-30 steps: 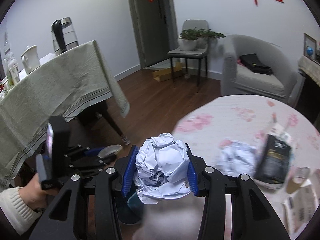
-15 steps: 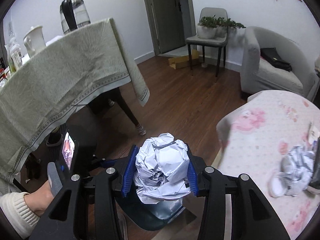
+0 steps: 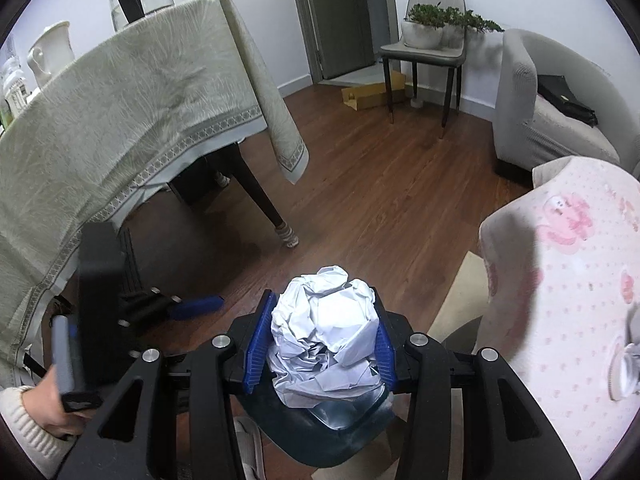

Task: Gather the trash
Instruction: 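Carry the tape roll and the paper over the teal bin with both tools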

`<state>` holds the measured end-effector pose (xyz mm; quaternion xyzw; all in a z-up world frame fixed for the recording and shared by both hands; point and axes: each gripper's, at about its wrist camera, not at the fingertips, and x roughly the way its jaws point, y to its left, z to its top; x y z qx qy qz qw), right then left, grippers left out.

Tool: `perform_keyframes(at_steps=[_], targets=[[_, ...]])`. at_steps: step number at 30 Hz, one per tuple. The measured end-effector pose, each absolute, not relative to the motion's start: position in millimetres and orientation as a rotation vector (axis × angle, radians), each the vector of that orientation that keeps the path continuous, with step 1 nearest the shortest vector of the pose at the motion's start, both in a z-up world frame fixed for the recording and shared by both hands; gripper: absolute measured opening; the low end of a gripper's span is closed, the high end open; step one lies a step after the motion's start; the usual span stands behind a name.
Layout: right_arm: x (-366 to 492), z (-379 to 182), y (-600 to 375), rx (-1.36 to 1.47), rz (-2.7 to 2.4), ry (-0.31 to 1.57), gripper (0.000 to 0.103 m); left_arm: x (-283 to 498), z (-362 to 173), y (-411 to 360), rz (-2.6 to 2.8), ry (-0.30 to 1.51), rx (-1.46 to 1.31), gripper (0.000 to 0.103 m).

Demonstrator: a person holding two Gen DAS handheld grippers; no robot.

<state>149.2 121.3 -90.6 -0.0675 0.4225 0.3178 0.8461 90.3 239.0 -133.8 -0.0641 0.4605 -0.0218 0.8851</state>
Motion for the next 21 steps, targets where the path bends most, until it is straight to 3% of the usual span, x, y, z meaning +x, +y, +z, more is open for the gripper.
perform_keyframes(at_steps=[4,21], targets=[[153,-105,127,-0.152,0.659,0.921,0.046,85,-116,242,-0.038,0.904,-0.117,0.059],[156,-177,153,-0.191,0.642,1.054,0.046,74,-47,243,-0.018,0.725,-0.107,0.038]])
